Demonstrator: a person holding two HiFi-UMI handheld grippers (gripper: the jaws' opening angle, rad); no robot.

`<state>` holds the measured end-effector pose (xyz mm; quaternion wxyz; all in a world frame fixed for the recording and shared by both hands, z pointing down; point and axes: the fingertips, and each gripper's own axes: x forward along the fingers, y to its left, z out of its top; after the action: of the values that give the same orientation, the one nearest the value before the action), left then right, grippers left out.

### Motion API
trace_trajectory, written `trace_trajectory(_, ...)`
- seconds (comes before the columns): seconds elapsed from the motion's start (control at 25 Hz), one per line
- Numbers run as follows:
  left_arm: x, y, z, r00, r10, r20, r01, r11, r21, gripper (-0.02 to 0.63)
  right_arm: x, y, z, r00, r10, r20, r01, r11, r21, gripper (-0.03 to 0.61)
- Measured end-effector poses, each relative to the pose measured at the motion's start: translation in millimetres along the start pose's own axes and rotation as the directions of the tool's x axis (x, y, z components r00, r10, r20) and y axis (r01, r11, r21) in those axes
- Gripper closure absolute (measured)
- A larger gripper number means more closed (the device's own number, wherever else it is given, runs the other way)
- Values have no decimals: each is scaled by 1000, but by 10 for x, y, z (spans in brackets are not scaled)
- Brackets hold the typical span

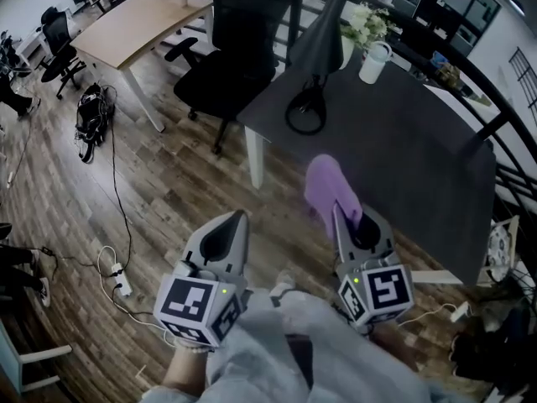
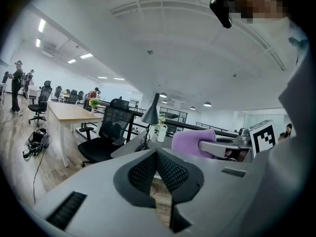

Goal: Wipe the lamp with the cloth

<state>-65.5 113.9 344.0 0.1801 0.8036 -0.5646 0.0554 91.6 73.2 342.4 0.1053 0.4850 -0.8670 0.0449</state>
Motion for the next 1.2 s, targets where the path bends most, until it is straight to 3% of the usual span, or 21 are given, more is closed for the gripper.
trace_trajectory(0.32,496,-221,57,998,15,-55,-16,1000,-11,614,175,-561,-57,1000,8,-2,-8,1000,18,528)
trace_trajectory(0.6,735,-388,83,998,35,-51,-35,999,-1,614,162,-977,-63,1000,15,-2,-15,996,88,528)
trace_trajectory(0.92,894,-358,104,996,22,-87,-23,1000,-13,614,332,-1155,-76,1000,-9,3,8,994,105,528)
trace_trajectory(1.2,1248,-256,312,998,-16,-58,17,1000,15,614,605,-1321,-3,999,-41,9,40,992,123,528)
